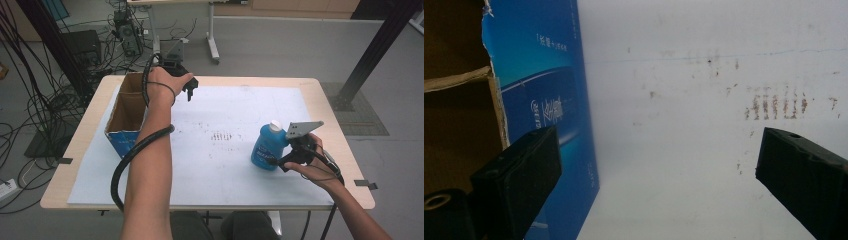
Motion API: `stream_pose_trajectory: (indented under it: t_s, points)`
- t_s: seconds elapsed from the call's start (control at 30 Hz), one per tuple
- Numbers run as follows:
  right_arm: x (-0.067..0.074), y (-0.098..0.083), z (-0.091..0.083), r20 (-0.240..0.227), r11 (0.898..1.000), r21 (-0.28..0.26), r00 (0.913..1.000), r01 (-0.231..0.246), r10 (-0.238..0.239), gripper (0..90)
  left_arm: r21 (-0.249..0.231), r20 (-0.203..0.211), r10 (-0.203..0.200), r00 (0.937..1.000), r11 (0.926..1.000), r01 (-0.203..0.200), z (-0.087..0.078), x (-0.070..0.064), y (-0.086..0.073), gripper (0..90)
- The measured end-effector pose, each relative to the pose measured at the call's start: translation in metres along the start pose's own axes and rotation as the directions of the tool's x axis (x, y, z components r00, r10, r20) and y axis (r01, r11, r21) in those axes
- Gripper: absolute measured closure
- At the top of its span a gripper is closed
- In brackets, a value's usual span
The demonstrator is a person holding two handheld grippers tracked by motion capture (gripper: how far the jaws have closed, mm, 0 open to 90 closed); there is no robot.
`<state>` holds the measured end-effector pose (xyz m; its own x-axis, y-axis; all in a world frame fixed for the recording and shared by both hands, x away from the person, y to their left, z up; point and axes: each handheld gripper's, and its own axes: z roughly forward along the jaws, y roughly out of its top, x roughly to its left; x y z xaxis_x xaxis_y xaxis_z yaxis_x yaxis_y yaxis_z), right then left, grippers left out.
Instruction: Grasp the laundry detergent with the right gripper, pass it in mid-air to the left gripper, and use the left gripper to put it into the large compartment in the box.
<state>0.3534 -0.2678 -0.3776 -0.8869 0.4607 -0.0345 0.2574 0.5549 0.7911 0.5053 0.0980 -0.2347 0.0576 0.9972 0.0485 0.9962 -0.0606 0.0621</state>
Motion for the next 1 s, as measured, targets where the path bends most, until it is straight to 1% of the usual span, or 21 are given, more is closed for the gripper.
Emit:
stream_pose_trajectory:
  t_s: [1.0]
  points:
    - [0.0019,0.0028,0.0,-0.002,1.0,-0.004,1.0,0.007,-0.007,2.4,-0.001,0.001,-0.003,1.0,1.0,0.003,0.0003,0.0012,-0.0008,5.1]
